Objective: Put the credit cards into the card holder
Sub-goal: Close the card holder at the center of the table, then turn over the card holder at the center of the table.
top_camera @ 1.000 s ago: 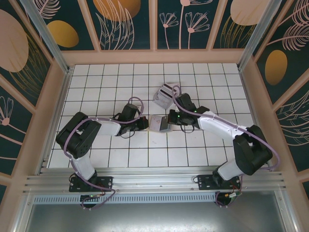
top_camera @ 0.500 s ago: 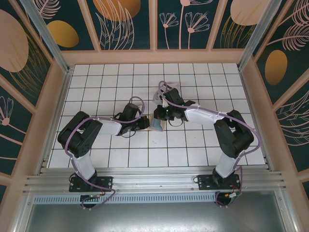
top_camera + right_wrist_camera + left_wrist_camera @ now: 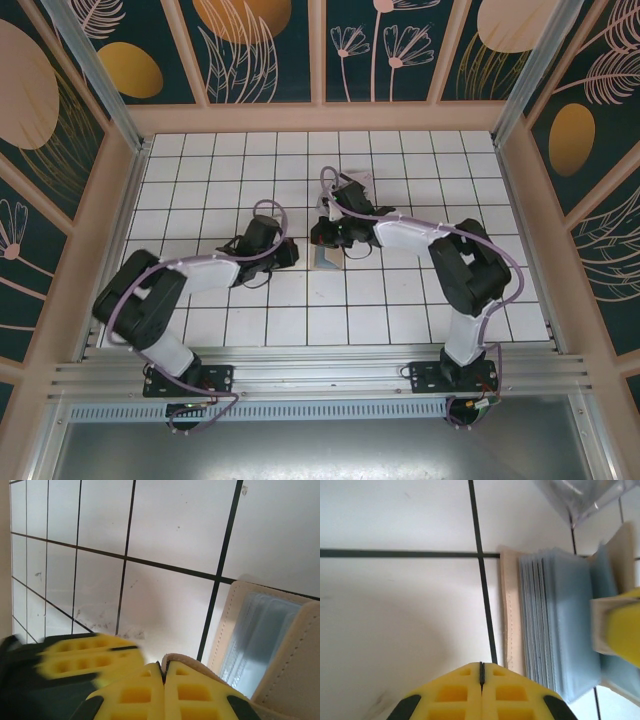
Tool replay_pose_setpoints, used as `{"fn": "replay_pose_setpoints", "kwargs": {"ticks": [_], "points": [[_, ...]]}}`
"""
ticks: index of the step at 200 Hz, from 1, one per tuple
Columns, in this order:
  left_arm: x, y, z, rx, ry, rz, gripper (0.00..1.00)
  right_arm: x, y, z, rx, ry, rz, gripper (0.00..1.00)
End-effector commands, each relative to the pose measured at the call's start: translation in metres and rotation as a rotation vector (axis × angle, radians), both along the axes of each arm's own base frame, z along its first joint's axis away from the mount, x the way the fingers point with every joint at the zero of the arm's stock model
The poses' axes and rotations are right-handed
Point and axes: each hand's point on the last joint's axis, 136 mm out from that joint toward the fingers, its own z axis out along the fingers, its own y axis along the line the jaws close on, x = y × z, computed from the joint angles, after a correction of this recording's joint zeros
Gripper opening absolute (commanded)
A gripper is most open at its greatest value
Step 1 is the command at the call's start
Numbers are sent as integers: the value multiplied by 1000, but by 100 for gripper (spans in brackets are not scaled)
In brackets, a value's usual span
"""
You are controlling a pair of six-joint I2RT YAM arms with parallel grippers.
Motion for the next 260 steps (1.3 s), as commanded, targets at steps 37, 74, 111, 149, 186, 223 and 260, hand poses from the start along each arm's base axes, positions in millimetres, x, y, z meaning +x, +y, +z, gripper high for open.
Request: {"fn": "replay_pose_setpoints", "kwargs": {"ticks": [37, 74, 111, 149, 186, 223, 260], "points": [[5, 52, 8, 72, -32, 188, 0, -9, 23, -25, -109, 6, 86, 7], [8, 47, 10, 60, -38, 170, 0, -20, 25, -16, -118, -31, 153, 32], [21, 41, 22, 104, -70, 129, 4, -3, 16, 49, -69, -152, 156, 49], [37, 24, 48, 81, -122, 75, 8, 1, 7, 96, -15, -221, 129, 56], [50, -3, 70, 17, -151, 10, 13, 21, -51, 81, -41, -200, -41, 56], [60, -47, 71, 100, -130, -89, 18, 28, -105, 26, -82, -86, -166, 54], [65, -93, 62, 68, -94, -185, 24, 22, -117, -6, -72, -22, -164, 54]]}}
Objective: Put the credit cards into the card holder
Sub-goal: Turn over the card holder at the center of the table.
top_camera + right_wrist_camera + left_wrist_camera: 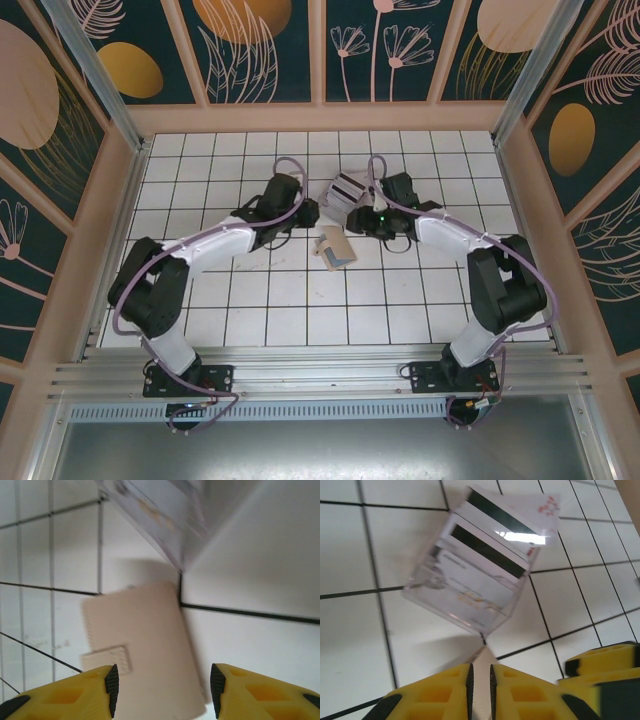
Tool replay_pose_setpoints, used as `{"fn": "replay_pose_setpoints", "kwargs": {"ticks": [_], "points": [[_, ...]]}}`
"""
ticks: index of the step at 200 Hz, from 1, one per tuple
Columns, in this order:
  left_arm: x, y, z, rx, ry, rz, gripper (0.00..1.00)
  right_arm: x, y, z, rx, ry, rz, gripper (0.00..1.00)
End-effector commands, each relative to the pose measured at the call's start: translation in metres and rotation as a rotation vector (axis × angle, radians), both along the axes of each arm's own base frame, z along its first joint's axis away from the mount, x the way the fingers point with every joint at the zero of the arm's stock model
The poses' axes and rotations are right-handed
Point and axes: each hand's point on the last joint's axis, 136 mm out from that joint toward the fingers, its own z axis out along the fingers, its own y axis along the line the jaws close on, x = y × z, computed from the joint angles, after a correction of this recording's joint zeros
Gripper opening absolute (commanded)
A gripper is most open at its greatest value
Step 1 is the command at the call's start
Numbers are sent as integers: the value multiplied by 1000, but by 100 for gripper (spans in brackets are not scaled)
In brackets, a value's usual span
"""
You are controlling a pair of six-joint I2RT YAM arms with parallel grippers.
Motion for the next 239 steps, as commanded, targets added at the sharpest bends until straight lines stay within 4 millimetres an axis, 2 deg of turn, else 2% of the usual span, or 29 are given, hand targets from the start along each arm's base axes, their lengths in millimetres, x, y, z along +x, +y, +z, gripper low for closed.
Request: {"fn": "replay_pose_setpoints", "kwargs": {"ticks": [1, 24, 43, 67, 113, 152, 169, 202, 206, 219, 239], "points": [[-6, -22, -14, 35, 56, -82, 24, 3, 4, -7, 39, -1, 16, 55], [-9, -43, -27, 59, 91, -132, 23, 2, 4, -17, 16, 28, 38, 55], [-16, -48, -48, 71, 146, -150, 22, -1, 4, -23, 18, 36, 40, 56], [-24, -35, -76, 121, 199, -118, 16, -1, 3, -28, 17, 40, 36, 55], [-47, -13, -106, 143, 265, -76, 11, -7, 9, -36, 39, 71, 59, 56], [-64, 1, -136, 152, 319, -51, 6, -16, 22, -54, 38, 128, 101, 57], [-69, 5, -142, 149, 332, -41, 0, -20, 34, -56, 63, 140, 120, 57], [-76, 11, -142, 124, 330, -17, 0, -31, 63, -50, 249, 199, 156, 55], [-83, 17, -150, 139, 347, -14, 0, -31, 66, -49, 272, 200, 155, 55], [-85, 21, -151, 138, 347, -5, 0, -32, 71, -49, 315, 213, 150, 52], [-88, 24, -152, 129, 345, 6, 0, -30, 71, -48, 345, 218, 132, 40]]}}
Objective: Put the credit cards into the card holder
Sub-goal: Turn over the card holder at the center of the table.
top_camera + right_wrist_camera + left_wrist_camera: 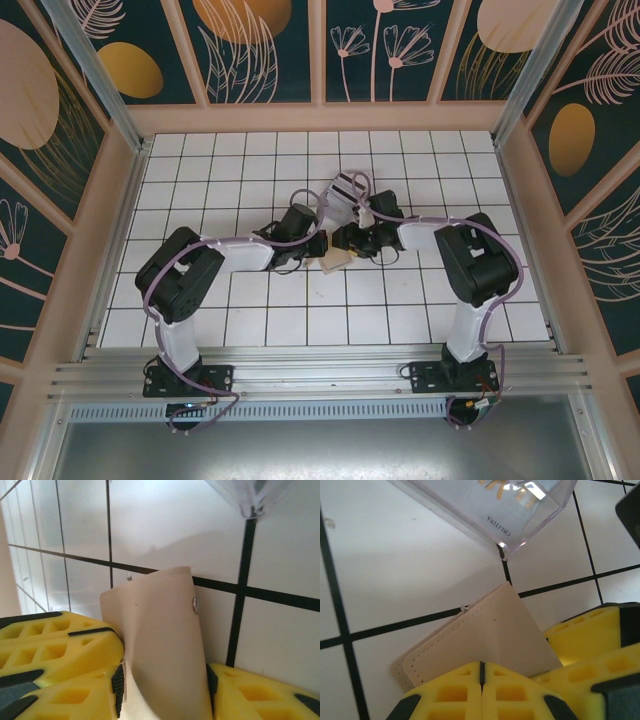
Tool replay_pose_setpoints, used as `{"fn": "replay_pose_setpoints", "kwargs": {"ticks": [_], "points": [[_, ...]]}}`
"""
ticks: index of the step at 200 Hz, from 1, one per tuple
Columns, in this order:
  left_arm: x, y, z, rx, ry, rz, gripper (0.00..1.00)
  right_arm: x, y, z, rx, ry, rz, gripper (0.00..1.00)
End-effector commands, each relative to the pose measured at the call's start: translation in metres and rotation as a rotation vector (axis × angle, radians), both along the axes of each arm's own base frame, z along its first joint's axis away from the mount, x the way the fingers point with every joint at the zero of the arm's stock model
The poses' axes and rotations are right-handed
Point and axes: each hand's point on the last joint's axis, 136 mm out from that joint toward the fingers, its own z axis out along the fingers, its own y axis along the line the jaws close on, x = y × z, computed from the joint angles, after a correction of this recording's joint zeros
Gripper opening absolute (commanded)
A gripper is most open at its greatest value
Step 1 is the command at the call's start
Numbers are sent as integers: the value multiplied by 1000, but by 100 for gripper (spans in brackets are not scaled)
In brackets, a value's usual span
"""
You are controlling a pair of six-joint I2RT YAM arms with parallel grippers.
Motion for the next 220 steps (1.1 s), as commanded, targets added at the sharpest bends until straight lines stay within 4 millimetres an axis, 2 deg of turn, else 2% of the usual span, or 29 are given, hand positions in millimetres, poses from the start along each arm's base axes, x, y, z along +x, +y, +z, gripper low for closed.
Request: {"fn": "replay_pose_setpoints", "kwargs": {"ticks": [1, 14, 28, 41, 59, 80, 105, 115, 133, 171, 220], "points": [[-41, 34, -55, 130, 180, 26, 0, -14, 16, -4, 108, 74, 23, 40], [-43, 35, -57, 123, 181, 29, 0, -13, 14, -2, 123, 76, 4, 35], [-45, 38, -61, 134, 185, 35, 0, -11, 13, 1, 128, 69, -7, 20], [-44, 42, -61, 144, 178, 45, 0, -9, 12, 1, 120, 63, -15, 11], [-41, 44, -55, 148, 155, 60, 0, -8, 10, -1, 114, 63, -22, 3], [-31, 43, -37, 146, 110, 77, 26, -6, 8, 1, 115, 52, -26, 0], [-16, 43, -6, 143, 34, 105, 38, -1, -1, 10, 70, 4, -36, 0], [-12, 44, 6, 141, 4, 115, 40, 1, -8, 13, 36, -15, -40, 0], [-6, 50, 19, 152, -37, 144, 42, 3, -26, 16, -29, -42, -66, 0], [-3, 60, 15, 186, -51, 172, 42, 4, -76, 36, -279, -137, -140, 0], [-1, 58, 14, 163, -67, 169, 42, -1, -139, 63, -697, -215, -204, 0]]}}
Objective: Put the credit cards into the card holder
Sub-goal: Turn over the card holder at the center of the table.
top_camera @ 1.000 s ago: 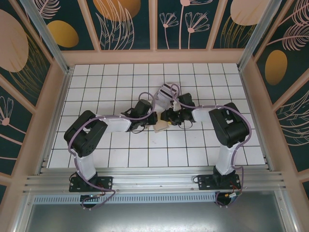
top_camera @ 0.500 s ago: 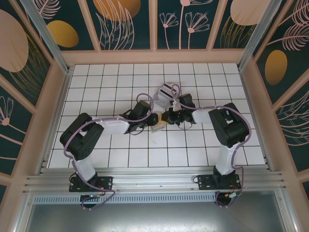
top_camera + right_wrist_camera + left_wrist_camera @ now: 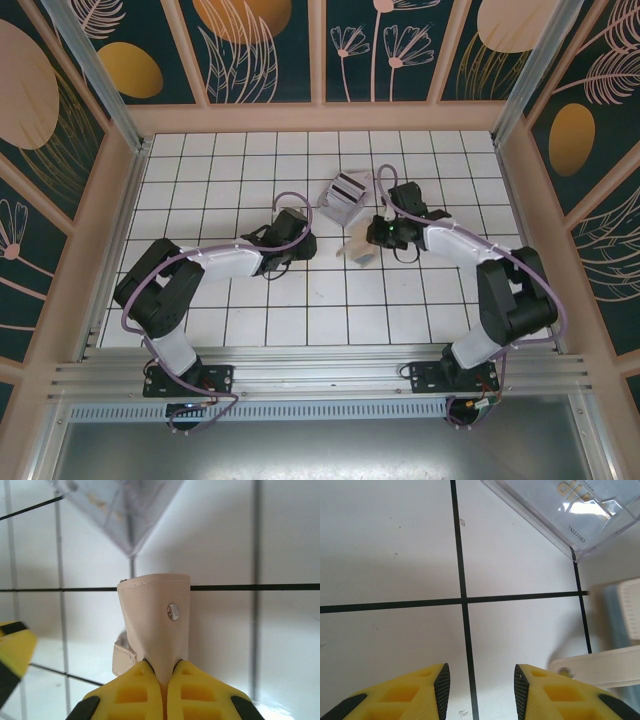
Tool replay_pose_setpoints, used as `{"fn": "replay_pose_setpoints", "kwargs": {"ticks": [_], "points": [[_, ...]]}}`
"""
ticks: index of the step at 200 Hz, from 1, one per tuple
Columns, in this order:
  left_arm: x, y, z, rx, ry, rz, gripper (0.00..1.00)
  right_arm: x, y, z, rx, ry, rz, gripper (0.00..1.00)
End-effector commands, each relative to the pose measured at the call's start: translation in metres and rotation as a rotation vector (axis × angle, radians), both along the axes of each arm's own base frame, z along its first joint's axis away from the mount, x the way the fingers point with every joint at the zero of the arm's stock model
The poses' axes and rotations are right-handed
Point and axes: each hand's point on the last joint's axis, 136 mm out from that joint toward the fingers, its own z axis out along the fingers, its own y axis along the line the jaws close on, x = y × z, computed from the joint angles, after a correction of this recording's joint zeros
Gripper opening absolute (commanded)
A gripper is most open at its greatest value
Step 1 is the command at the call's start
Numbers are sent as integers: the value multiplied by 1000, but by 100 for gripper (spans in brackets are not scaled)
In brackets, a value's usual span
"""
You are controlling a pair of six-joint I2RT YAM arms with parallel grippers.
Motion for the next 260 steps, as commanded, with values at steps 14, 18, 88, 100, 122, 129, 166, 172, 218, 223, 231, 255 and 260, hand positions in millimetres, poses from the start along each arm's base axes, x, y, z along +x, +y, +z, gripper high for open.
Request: {"fn": "replay_pose_setpoints", "kwargs": {"ticks": [14, 18, 88, 100, 122, 129, 166, 172, 218, 223, 231, 255, 260], "points": [[3, 7, 0, 12, -26, 5, 41, -10, -54, 22, -432, -28, -44, 0], [3, 7, 0, 9, -26, 4, 41, -10, -55, 24, -462, -32, -43, 0], [4, 10, -2, -28, -44, 8, 41, -6, -2, 8, -783, -50, 123, 0], [3, 15, 6, -35, -62, 19, 41, -7, 17, -6, -790, -39, 169, 0], [1, 30, 9, -33, -70, 54, 41, -11, 53, -26, -806, -42, 251, 0], [1, 35, 10, -35, -75, 67, 41, -12, 66, -29, -798, -48, 274, 0], [-3, 58, 14, -39, -85, 121, 41, -18, 110, -37, -734, -59, 342, 12], [-4, 60, 14, -40, -86, 127, 41, -18, 113, -38, -728, -59, 346, 19], [-7, 67, 9, -76, -71, 146, 42, -18, 124, -15, -642, -100, 339, 51], [-8, 66, 8, -82, -66, 143, 42, -17, 125, -9, -620, -111, 333, 52], [-8, 64, 7, -91, -62, 139, 42, -15, 128, 3, -580, -129, 327, 52], [-6, 59, 8, -114, -54, 126, 43, -11, 134, 43, -407, -181, 307, 52], [-6, 58, 10, -119, -55, 121, 43, -10, 133, 49, -369, -184, 301, 52]]}}
